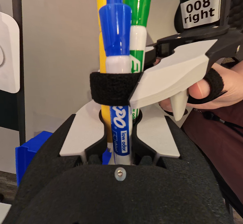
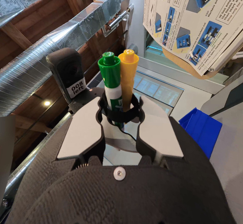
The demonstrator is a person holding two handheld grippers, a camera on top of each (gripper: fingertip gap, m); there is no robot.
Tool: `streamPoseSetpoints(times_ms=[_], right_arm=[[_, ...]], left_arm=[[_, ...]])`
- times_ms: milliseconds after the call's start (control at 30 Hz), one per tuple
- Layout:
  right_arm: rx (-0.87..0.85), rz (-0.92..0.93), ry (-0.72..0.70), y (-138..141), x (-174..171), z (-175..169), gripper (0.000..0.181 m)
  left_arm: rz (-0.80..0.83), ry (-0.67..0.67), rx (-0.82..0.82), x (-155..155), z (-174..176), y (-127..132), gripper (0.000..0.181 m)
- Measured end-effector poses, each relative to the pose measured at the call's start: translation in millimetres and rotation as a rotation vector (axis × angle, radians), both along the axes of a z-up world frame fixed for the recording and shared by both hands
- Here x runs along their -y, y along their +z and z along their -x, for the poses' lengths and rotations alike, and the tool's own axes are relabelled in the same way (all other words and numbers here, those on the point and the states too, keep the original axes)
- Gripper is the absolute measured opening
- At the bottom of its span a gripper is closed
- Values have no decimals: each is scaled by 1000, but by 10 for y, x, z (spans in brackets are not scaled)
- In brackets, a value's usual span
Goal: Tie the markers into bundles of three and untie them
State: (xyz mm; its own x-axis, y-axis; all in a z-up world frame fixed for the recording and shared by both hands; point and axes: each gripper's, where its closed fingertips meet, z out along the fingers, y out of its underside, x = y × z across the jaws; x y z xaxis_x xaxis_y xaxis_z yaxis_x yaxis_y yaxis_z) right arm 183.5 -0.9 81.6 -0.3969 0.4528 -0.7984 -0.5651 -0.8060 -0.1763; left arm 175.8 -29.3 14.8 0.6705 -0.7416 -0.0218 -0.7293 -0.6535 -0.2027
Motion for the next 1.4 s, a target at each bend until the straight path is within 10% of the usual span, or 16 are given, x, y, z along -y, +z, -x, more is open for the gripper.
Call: streamPoseSetpoints(times_ms=[1400], right_arm=[[18,-22,39,-68,25,-102,25]], left_arm=[[30,-6,32,13,-108,-63,59]])
